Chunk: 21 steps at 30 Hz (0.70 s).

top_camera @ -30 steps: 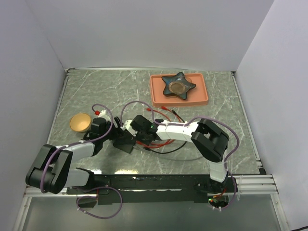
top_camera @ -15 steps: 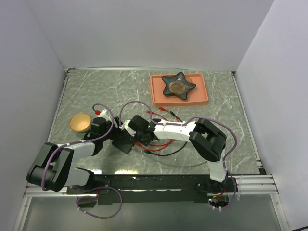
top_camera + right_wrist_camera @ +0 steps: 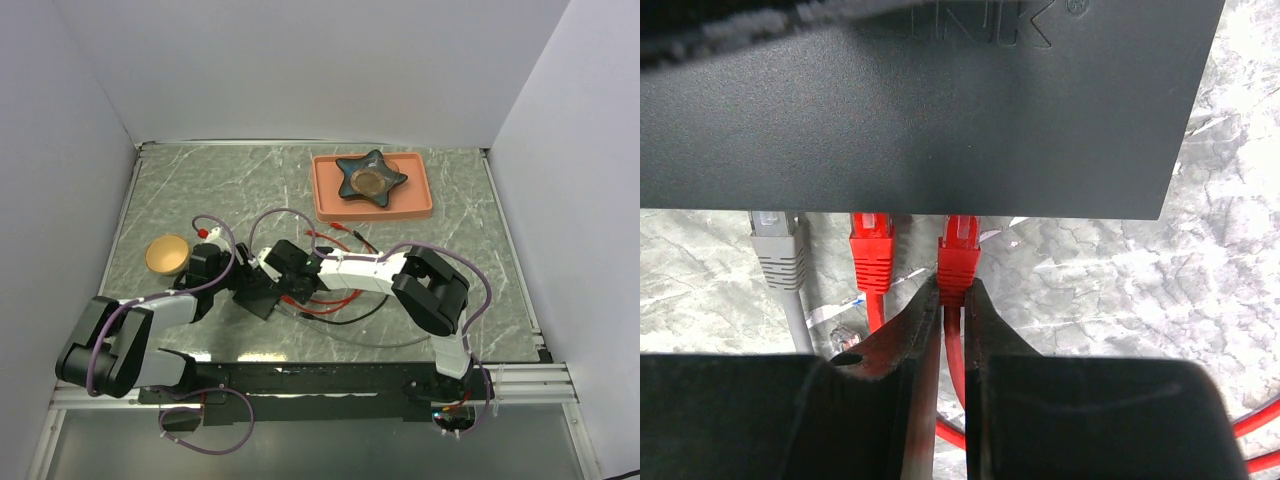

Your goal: Insert the plug into the switch port

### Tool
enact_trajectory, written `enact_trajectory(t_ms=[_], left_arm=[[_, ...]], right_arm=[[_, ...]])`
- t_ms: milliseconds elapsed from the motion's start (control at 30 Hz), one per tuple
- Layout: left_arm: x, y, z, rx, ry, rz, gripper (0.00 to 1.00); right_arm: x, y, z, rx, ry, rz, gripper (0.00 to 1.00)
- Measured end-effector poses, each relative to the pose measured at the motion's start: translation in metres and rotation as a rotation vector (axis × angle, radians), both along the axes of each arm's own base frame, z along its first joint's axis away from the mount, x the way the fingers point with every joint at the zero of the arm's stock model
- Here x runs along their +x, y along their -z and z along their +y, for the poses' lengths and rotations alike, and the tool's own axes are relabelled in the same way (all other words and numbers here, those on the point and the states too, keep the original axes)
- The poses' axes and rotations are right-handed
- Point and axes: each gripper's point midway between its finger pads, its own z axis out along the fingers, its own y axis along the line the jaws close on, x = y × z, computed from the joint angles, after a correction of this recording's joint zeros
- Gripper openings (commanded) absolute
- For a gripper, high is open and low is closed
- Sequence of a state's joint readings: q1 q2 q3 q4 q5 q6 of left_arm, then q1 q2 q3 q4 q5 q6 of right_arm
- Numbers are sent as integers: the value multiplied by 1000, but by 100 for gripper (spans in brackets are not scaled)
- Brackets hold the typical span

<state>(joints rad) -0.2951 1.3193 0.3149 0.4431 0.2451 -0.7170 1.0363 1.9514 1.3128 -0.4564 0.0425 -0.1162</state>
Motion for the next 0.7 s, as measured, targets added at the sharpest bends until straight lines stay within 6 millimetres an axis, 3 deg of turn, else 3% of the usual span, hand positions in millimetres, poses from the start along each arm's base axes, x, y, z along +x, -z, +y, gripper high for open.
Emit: enact_trajectory(t_ms=[233,700], left_arm=[[1,3,2,-1,1,9,57],[14,7,-3,-20,19,18,47]], right_arm=[[0,0,1,-7,-1,6,0],[5,0,-2,-12,47,16,0]])
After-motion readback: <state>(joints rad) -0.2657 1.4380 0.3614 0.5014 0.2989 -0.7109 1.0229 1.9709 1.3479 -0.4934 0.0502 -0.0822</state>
